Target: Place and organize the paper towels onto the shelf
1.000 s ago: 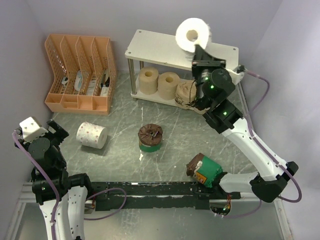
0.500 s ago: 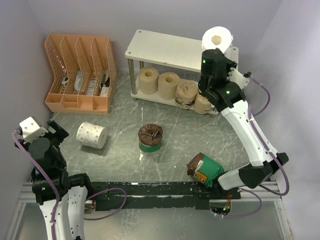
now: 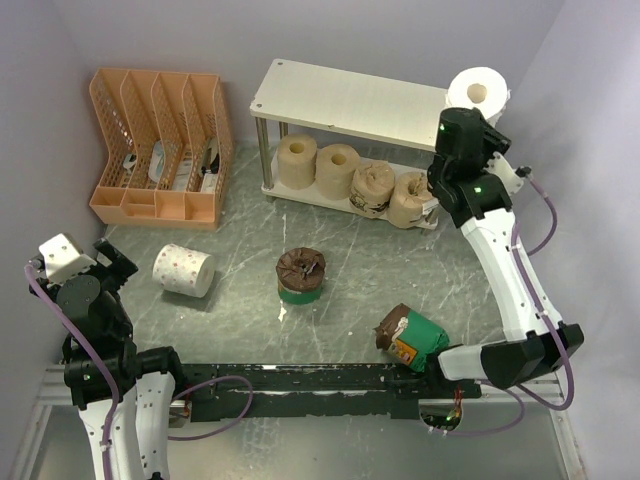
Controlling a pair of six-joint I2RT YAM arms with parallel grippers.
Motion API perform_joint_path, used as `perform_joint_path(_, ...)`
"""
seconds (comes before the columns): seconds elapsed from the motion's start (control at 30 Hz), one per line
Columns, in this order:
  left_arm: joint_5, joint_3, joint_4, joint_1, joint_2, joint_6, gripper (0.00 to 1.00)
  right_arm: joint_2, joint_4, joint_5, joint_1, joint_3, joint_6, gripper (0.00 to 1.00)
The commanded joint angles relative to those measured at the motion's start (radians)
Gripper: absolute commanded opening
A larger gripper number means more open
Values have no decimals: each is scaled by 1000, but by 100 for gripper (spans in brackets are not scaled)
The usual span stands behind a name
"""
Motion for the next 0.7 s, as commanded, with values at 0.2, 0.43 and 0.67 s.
perform_joint_path(0.2,-2,-3,27,2,7,6,94,-35,368,-166,-45,-119,-339,52)
perform_joint_path(0.43,-4,-2,27,3,6,7,94,-35,503,-254,-46,-115,-437,82)
perform_joint_path(0.67,-1,-4,29,3,5,6,94,-11,617,-385,-47,-53,-586,75)
